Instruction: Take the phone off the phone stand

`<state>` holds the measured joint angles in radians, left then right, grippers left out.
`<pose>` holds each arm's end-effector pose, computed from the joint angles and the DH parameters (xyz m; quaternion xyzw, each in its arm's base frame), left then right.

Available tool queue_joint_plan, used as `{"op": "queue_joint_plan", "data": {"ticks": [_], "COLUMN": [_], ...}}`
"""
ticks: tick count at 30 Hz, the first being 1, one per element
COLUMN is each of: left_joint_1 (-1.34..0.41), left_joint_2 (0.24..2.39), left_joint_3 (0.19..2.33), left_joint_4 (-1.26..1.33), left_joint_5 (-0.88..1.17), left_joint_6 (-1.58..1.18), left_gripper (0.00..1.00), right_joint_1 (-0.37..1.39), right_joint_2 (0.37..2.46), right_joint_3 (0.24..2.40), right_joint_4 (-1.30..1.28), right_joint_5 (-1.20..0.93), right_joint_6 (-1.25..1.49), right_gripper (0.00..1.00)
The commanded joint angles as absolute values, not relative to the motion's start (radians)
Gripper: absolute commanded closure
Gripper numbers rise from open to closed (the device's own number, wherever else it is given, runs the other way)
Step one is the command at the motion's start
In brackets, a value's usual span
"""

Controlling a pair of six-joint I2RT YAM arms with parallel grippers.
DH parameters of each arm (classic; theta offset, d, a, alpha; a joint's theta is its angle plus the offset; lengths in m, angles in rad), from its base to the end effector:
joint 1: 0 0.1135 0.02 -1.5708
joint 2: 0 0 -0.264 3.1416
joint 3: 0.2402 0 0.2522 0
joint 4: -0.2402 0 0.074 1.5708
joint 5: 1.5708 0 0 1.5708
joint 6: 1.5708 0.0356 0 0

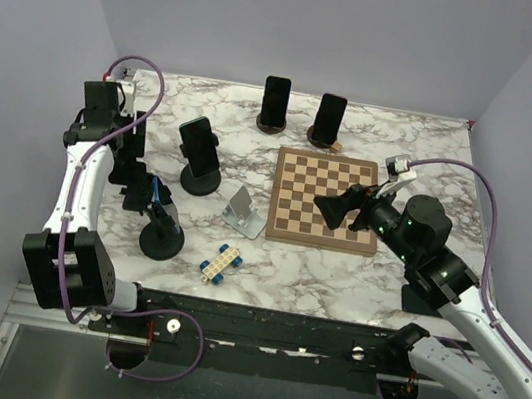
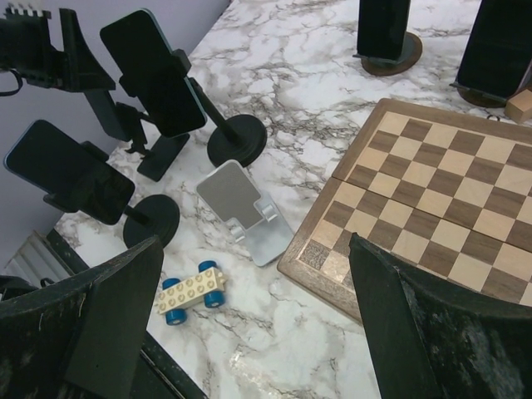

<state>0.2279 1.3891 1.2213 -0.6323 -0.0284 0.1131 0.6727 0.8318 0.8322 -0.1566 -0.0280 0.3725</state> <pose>0.2922 0.0688 0.3128 -0.0585 0.9247 0.0767 0.3682 0.1522 0.1225 0.3517 -0.1226 0.7501 0.3335 0.5577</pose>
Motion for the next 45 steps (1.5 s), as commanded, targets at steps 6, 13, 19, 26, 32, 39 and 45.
{"op": "queue_joint_plan", "data": {"ticks": [6, 13, 19, 26, 32, 39, 45], "left_joint_1": [0.167, -0.049, -0.233, -0.315, -0.465, -0.557, -0.567], "left_joint_2": [1.211, 1.050, 0.911, 0.883, 1.059, 1.208, 1.228], "left_joint_3": [1.290, 1.413, 1.473, 1.446, 1.472, 1.447, 1.363], "left_joint_4": [-0.631, -0.598, -0.436, -0.343, -0.408, -0.426, -0.407], "left_joint_5": [-0.275, -0.492, -0.416, -0.041, 0.089, 0.130, 0.229], "left_joint_6": [-0.064, -0.166, -0.211, -0.322, -0.351, -0.321, -0.367], "left_gripper": [1.00, 1.00, 1.00, 1.00, 1.00, 1.00, 1.00], "right_joint_1": [0.675, 0.675, 0.675, 0.674, 0.675, 0.701, 0.772], "right_joint_2": [0.854, 0.863, 0.879, 0.940, 1.012, 1.096, 1.187], "right_joint_3": [0.853, 0.868, 0.895, 0.941, 1.031, 1.107, 1.125], "right_joint_4": [-0.171, -0.201, -0.220, -0.286, -0.320, -0.365, -0.354], "right_joint_5": [-0.022, 0.097, 0.231, 0.228, -0.059, -0.119, -0.071], "right_joint_6": [0.361, 0.360, 0.370, 0.393, 0.408, 0.467, 0.472], "right_gripper": [0.00, 0.00, 0.00, 0.00, 0.00, 0.00, 0.01]}}
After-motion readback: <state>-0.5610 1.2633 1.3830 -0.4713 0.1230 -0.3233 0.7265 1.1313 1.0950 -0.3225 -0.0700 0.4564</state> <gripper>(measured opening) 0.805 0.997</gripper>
